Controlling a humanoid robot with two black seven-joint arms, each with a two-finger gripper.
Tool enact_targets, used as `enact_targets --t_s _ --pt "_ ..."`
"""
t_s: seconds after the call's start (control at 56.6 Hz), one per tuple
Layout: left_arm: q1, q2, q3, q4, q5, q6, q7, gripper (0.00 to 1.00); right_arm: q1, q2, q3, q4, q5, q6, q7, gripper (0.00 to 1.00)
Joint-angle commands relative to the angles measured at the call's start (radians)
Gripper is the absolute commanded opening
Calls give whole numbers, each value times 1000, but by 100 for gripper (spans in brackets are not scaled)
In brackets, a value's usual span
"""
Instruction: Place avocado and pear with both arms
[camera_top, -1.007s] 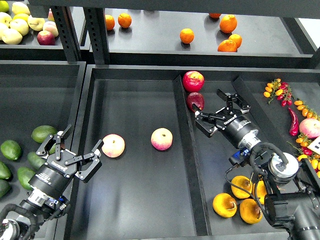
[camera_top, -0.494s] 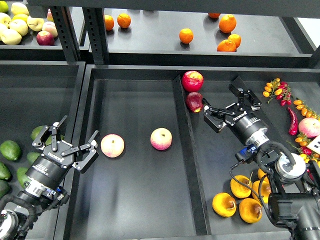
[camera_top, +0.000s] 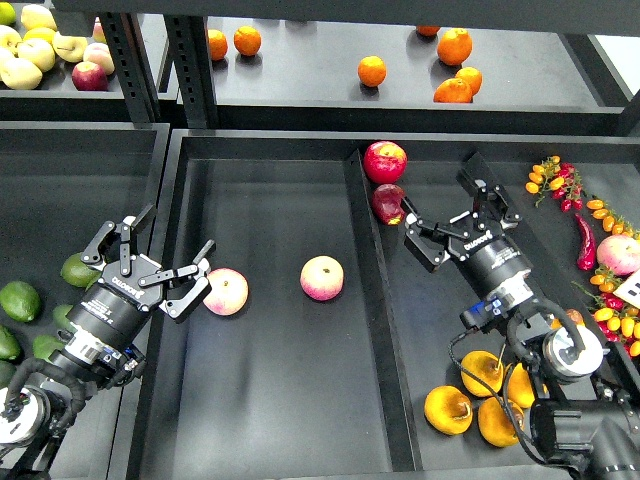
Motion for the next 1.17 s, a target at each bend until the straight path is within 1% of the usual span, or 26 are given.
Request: enact_targets --t_s 0.0,0.035,0.088,0.159,0.336,0.406,0.459,0.53,0.565,0.759,1.007,1.148 --pt "2 0 4 30 0 0 -6 99 -17 0 -51 -14 63 40 0 100" --pt "2 0 4 39 0 0 -9 99 -19 0 -64 -11 81 46 0 100" --pt "2 0 5 58 -2 0 -27 99 -19 0 -84 -1 103 56 0 100" --pt "2 0 8 65 -9 0 -41 99 -19 0 -101 25 118 56 0 100" --pt "0 0 19 47 -12 0 -44 99 -19 0 -157 72 143 56 0 100" --pt "-1 0 20 30 -12 0 -46 99 -19 0 -193 118 138 56 0 100" --pt "-1 0 20 19 -8 0 -46 99 -19 0 -197 126 134 39 5 100" --pt "-1 0 20 4 0 0 -46 99 -17 0 -196 131 114 -21 30 100" --pt "-1 0 20 -5 0 0 -46 99 -17 0 -194 141 102 -44 33 100" --pt "-18 0 11 -18 31 0 -49 99 -17 0 -199 180 39 -90 34 100" --pt "-37 0 -4 -28 38 0 -73 99 -17 0 -187 192 20 -97 45 100" --pt "-37 0 -15 -30 38 0 -75 99 -17 0 -179 197 20 -97 50 100"
